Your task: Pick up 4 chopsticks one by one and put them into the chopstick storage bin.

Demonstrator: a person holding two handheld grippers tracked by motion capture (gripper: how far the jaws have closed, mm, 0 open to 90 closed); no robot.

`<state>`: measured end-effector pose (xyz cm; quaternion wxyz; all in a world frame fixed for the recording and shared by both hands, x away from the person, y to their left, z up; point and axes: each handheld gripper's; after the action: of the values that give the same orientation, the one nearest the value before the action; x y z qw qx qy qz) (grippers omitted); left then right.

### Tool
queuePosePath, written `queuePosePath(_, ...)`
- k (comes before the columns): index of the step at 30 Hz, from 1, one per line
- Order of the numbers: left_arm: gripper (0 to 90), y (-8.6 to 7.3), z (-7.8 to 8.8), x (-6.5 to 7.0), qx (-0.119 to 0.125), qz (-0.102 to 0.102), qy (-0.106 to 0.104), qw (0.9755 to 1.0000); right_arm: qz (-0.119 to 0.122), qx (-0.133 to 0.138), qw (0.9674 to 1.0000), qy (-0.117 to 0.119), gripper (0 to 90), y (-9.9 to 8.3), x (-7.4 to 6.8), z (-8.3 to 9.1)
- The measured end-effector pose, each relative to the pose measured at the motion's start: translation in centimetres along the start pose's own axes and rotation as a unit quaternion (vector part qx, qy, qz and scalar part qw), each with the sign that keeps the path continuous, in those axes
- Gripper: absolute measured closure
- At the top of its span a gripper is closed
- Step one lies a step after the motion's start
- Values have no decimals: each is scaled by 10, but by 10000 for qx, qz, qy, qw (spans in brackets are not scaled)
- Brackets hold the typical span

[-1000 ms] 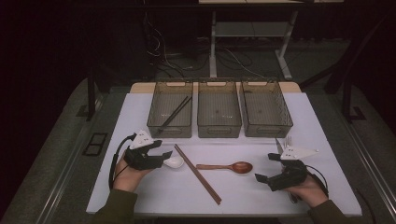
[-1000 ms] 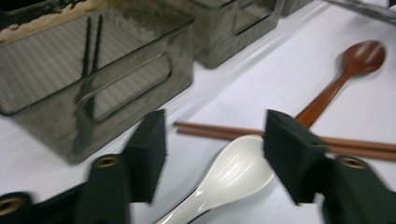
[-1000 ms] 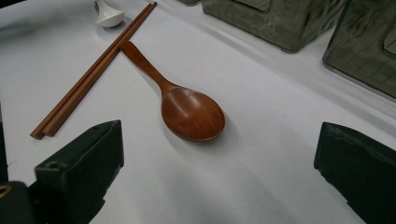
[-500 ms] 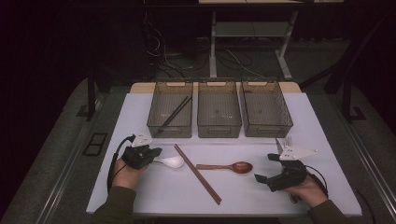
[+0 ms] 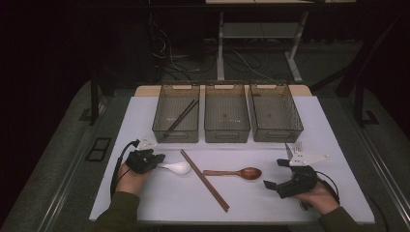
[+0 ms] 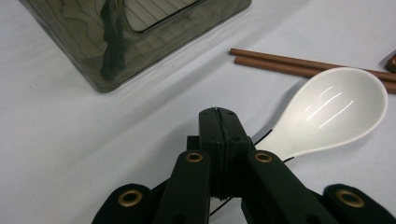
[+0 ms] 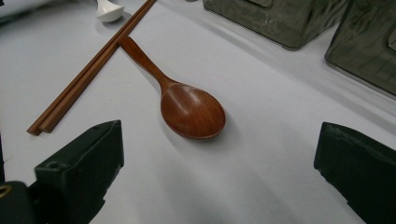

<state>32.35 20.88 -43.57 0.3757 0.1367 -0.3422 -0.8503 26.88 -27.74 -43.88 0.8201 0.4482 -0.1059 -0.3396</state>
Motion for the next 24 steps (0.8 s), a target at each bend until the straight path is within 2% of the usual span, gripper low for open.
queuePosePath(14, 887, -3, 3, -1, -23, 56, -37, 10000, -6, 4, 10000, 0, 13, 0, 0, 0)
queuePosePath(24, 887, -12, 13, 1, -90, 228, -144, 9996, -18, 11, 10000, -8, 14, 0, 0, 1)
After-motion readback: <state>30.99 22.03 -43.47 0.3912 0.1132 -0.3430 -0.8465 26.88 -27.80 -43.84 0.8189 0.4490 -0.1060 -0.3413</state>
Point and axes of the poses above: each handheld gripper's, and its own axes: z roughly backward along the jaws, y roughly out of its top, x roughly to its right, and after that the axes turned 2 degrees about -y, right-handed
